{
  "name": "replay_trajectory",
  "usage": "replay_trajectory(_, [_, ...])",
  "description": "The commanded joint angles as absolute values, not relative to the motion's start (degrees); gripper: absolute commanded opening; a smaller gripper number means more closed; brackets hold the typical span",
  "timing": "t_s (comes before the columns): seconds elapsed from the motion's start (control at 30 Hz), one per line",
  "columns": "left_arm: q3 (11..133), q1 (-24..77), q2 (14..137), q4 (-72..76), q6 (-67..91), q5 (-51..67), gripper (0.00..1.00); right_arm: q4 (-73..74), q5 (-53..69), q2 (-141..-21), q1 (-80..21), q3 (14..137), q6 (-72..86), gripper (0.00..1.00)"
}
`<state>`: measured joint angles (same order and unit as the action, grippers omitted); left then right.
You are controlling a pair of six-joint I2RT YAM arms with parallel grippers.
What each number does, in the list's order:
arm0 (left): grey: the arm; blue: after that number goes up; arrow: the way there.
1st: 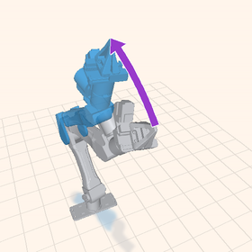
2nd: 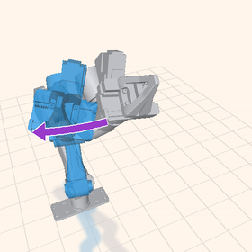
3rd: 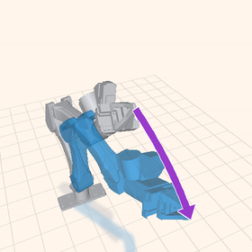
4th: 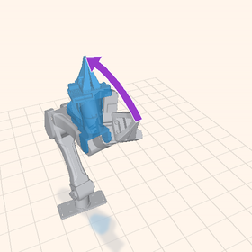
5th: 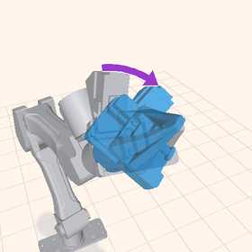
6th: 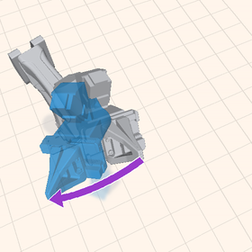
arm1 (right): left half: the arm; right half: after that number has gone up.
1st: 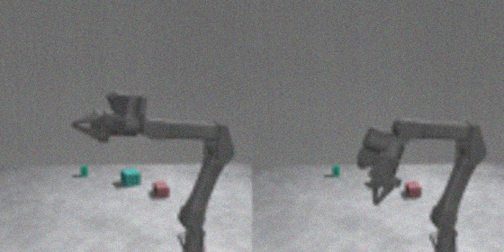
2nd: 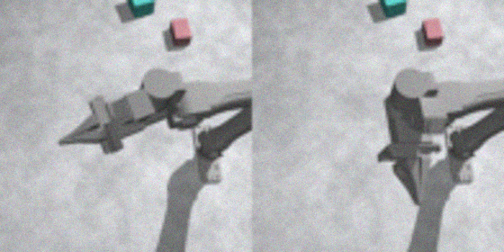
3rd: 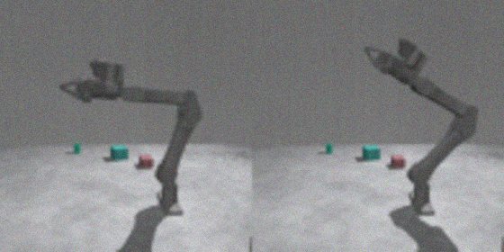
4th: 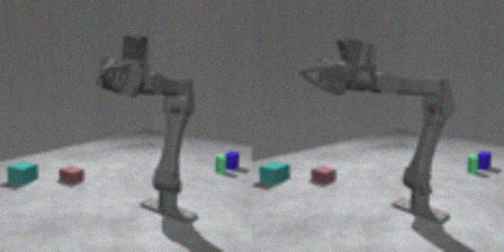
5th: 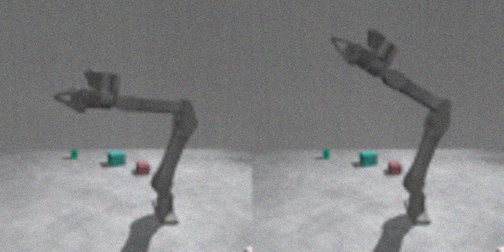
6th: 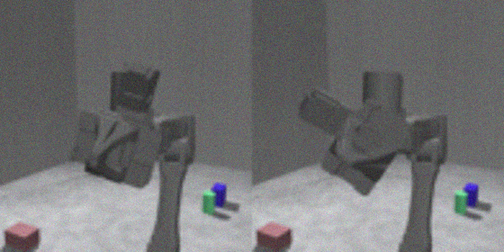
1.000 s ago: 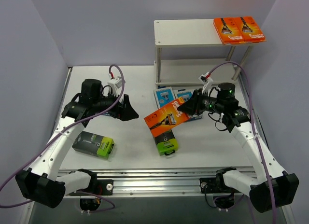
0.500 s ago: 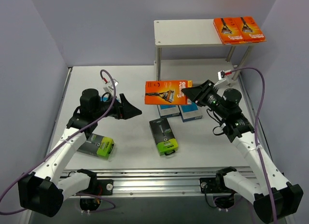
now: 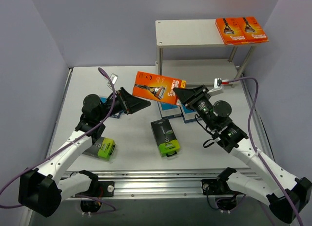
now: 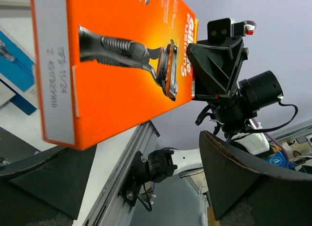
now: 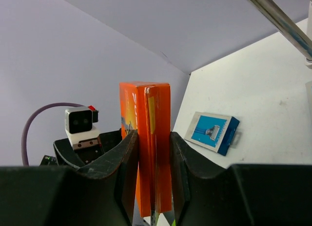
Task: Place and organize the shaving razors onto the shelf
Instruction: Place the shaving razor onto shelf
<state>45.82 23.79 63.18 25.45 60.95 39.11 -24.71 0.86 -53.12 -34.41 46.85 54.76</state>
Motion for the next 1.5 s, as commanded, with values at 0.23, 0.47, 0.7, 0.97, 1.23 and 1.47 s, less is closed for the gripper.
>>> replay_trajectory(0.23, [48.16,25.40,63.81,30.85,63.29,32.70,0.98,-37.79,-12.83,-55.98,-45.52,46.32,54.84,0.00])
replay_trajectory(0.47, [49.92,24.87,64.34,33.48,63.54,32.52,0.74,-38.15,-14.59,-55.46,-48.43,44.39,54.93,0.00])
replay_trajectory(0.7, [47.82,21.98,62.05,34.37,64.60,32.17,0.61,-35.51,-12.14,-53.70,-48.52,43.77,53.97,0.00])
replay_trajectory(0.97, [46.85,18.28,61.61,36.99,67.14,34.54,0.60,-36.64,-6.16,-55.81,-48.52,43.68,54.14,0.03])
replay_trajectory(1.23, [46.76,16.70,62.05,39.64,69.34,36.03,0.40,-39.64,-2.81,-58.01,-48.52,43.51,54.93,0.16])
replay_trajectory(1.47, [47.37,16.00,63.19,43.50,70.75,39.72,0.18,-41.13,1.65,-59.59,-48.43,43.86,54.67,0.26])
